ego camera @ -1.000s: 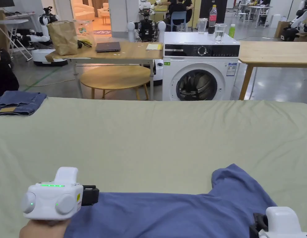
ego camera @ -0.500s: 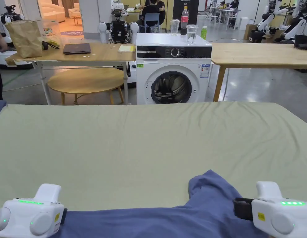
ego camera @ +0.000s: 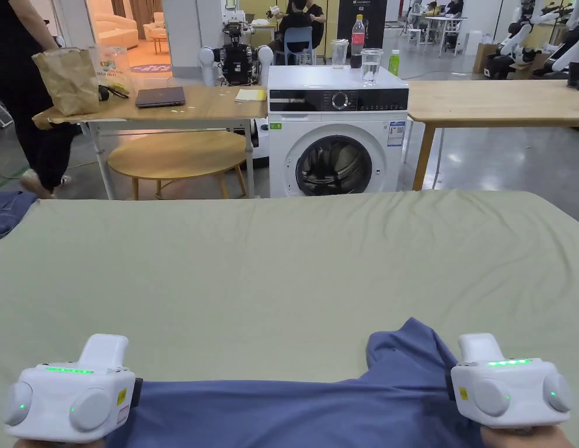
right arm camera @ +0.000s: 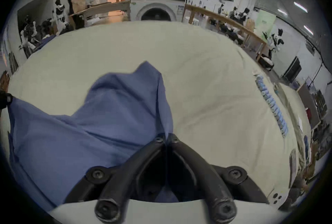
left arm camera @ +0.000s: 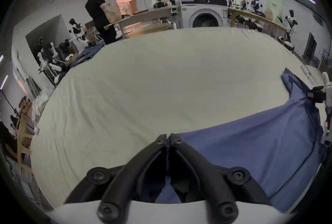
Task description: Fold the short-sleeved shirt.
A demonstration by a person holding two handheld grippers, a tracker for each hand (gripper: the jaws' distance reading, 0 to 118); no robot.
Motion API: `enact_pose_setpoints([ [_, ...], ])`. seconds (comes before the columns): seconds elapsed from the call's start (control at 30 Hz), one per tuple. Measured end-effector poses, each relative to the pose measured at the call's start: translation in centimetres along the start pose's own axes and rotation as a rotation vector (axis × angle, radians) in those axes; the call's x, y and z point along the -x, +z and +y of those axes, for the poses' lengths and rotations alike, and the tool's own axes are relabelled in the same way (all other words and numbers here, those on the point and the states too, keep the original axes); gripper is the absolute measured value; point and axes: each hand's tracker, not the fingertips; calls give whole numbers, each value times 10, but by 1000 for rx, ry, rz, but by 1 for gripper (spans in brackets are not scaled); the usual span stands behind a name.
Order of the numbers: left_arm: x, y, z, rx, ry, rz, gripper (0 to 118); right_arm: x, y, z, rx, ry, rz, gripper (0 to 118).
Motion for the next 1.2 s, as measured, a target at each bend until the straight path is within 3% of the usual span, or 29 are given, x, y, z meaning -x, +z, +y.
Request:
enact_pose_setpoints([
  [0.1,7,37,-7,-49,21,-24,0,-13,61,-1,-120,-30,29,0],
  [0.27,16,123,-43,-205,56,-60,0,-31,168,-36,-277,35,34,0],
  [0.4,18,180,-97,-210,43,-78,0,-42,226,-89,-298,53,38,0],
  [0.57,20,177,-180,-72,40,-84,0,-35,232,-170,-200,95,13,0],
  [0.7,18,149,-219,4,77,-80,0,-27,205,-217,-89,48,13,0],
  [0.73,17,146,-223,2,77,-72,2,-27,201,-221,-86,28,11,0],
  [0.77,17,147,-224,-4,82,-67,15,-28,202,-221,-92,12,12,0],
  [0.8,17,150,-223,-8,92,-60,36,-29,206,-217,-101,-5,10,3],
  [0.83,16,158,-218,-32,115,-50,76,-29,213,-212,-124,-26,24,26],
  [0.87,12,167,-212,-76,129,-52,101,-28,222,-204,-152,-41,52,60],
  [0.9,7,175,-205,-126,124,-46,109,-25,228,-196,-177,-50,82,89],
  [0.93,-4,185,-193,-187,114,-40,110,-19,237,-186,-220,-49,118,105],
  [0.97,-15,192,-179,-237,98,-40,110,-11,244,-176,-279,-45,156,105],
  [1.13,-83,199,-122,-331,12,-104,109,45,258,-129,-453,-33,170,105],
  [1.2,-103,196,-112,-358,-10,-89,103,64,259,-124,-502,-30,127,96],
])
